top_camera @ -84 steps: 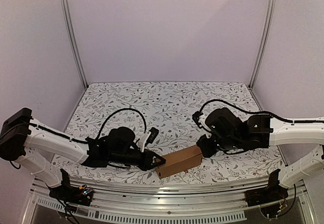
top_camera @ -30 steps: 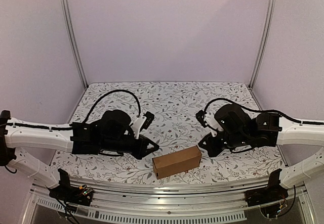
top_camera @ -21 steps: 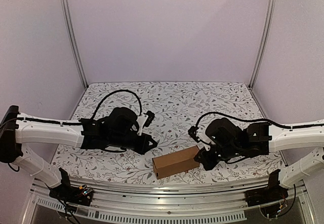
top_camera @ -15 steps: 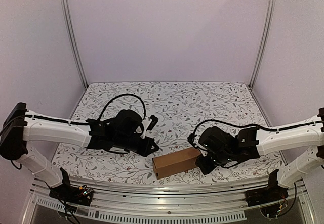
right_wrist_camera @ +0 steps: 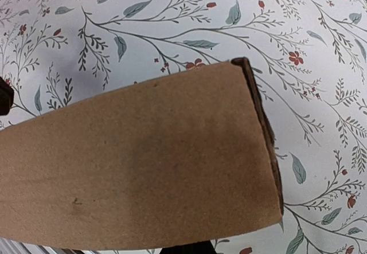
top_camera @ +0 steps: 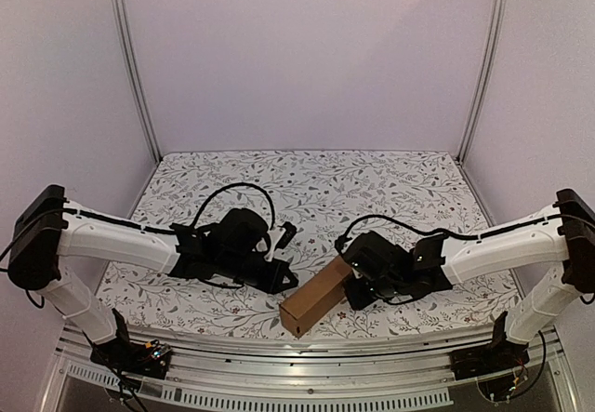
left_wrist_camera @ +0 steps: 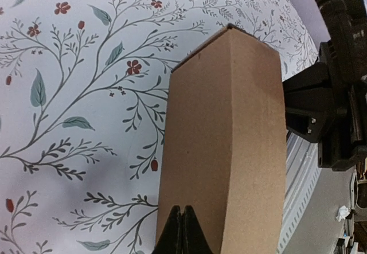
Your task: Fold the paper box
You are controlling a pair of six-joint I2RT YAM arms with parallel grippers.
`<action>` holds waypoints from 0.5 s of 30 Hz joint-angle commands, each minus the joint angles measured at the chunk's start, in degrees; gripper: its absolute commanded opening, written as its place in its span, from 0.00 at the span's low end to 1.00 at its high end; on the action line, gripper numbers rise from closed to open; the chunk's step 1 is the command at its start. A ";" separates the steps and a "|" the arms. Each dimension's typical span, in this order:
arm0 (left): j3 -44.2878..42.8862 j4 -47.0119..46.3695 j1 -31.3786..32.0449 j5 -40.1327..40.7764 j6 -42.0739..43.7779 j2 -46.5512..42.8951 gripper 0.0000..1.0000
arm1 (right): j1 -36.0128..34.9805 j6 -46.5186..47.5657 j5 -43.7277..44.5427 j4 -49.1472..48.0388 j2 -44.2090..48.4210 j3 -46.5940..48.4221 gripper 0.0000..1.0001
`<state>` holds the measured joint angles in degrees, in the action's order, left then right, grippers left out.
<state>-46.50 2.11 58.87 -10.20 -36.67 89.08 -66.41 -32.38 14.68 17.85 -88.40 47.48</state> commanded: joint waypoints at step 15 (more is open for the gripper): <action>1.66 0.29 -0.68 0.29 -2.12 -0.65 0.00 | 4.56 -1.20 -5.09 -10.65 -12.25 10.64 0.00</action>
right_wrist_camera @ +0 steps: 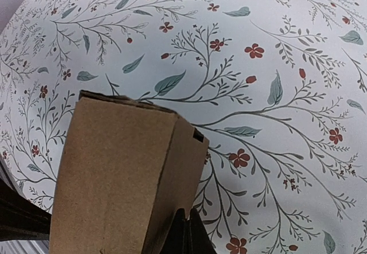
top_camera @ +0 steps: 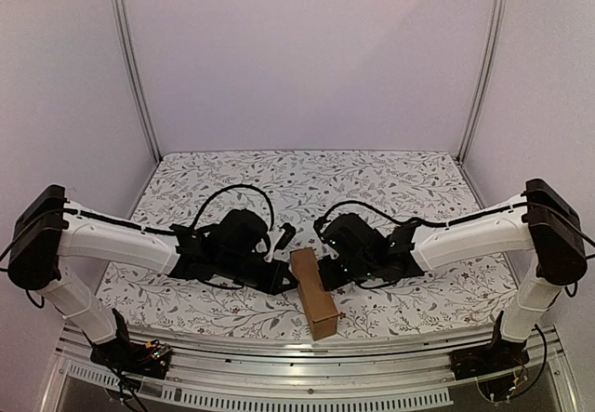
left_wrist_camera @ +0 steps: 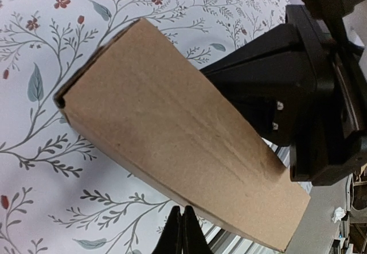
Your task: Fold the paper box
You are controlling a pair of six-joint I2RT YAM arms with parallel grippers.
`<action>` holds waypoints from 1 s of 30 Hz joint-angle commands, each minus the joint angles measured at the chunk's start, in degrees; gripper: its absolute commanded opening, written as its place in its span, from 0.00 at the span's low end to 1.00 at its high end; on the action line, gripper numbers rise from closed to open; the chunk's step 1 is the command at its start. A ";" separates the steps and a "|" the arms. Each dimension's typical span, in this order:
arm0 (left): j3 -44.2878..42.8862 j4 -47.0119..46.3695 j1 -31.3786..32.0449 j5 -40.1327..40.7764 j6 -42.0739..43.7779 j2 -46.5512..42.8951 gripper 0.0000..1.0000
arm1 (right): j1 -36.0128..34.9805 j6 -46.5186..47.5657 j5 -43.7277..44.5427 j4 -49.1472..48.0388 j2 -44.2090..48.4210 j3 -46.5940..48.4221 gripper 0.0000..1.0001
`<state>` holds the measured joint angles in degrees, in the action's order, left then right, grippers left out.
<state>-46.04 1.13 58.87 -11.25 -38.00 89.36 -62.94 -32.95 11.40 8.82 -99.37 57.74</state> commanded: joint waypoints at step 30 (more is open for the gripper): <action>1.02 -3.15 -0.58 -0.96 -3.05 1.93 0.00 | 3.58 -6.55 -22.63 -23.71 -7.81 -10.01 0.00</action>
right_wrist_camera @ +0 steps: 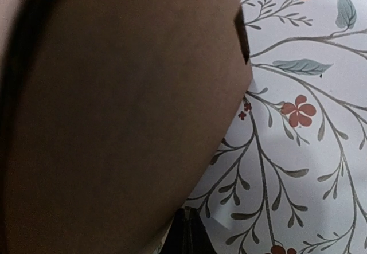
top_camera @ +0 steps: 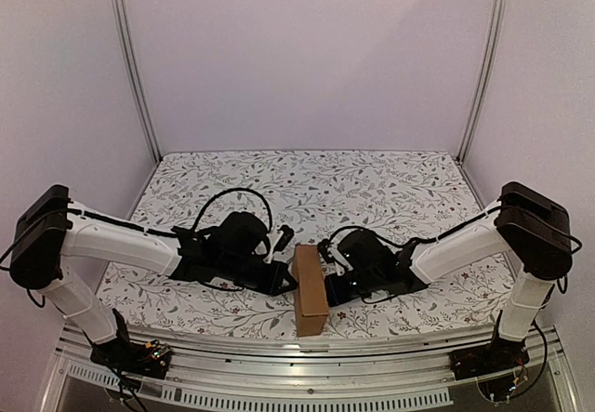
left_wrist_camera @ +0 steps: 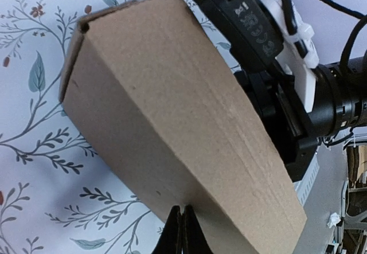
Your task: Fold the paper box
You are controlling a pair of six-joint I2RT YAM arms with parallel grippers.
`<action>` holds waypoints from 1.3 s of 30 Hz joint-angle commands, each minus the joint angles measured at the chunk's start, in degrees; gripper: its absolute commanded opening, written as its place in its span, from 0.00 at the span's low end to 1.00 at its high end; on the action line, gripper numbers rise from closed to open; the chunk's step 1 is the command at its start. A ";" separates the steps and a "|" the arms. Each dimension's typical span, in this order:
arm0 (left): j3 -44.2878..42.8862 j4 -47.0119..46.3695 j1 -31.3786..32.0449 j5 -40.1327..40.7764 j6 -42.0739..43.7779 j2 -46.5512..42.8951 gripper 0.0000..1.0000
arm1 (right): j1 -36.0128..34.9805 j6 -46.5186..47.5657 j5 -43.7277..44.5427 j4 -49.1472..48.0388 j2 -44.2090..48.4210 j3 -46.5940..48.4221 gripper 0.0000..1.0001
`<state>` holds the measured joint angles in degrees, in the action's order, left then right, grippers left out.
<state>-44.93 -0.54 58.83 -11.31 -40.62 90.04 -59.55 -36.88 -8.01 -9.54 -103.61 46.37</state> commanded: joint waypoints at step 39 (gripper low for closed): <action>-8.83 7.81 -0.72 2.14 2.46 0.99 0.00 | 4.94 8.55 16.32 8.47 -5.01 3.92 0.00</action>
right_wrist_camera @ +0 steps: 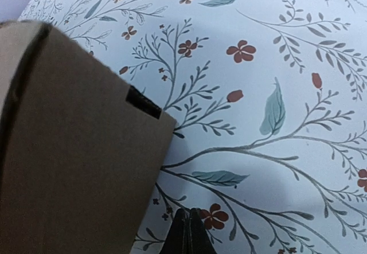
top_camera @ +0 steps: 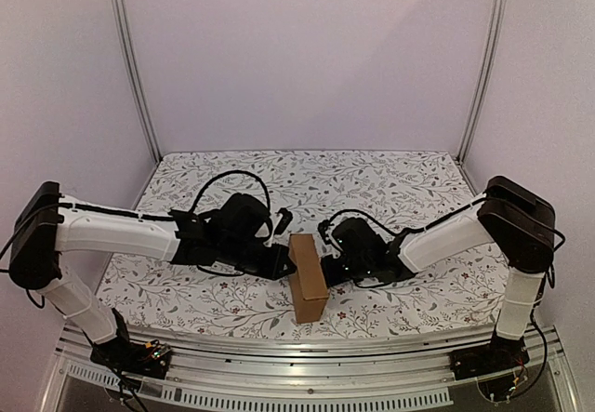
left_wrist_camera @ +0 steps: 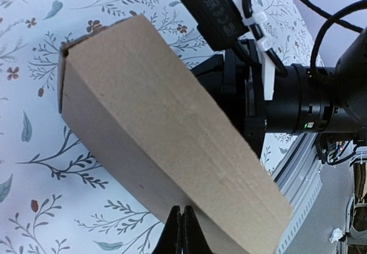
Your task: Fold the paper box
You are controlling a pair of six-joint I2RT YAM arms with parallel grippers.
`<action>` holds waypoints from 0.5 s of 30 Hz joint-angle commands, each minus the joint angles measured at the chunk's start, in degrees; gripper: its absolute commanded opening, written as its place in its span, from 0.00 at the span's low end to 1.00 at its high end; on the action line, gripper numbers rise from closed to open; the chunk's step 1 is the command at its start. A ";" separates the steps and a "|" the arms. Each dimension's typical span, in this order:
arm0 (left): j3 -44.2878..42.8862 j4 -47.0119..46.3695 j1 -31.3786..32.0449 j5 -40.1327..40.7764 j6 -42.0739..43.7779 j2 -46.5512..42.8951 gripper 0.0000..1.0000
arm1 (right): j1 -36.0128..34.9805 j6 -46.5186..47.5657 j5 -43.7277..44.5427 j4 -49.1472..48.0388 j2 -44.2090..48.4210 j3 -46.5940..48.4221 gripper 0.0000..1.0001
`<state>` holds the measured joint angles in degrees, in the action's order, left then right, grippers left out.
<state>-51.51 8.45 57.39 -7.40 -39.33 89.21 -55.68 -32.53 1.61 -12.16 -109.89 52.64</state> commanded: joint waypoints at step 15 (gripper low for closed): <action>-5.34 -1.68 0.99 -3.92 0.93 5.60 0.00 | 2.11 8.55 14.66 17.77 9.53 -5.88 0.00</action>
<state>-55.31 7.16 57.58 -10.31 -39.03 93.25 -54.52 -25.78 13.43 -0.75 -102.67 48.69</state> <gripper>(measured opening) 0.002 0.003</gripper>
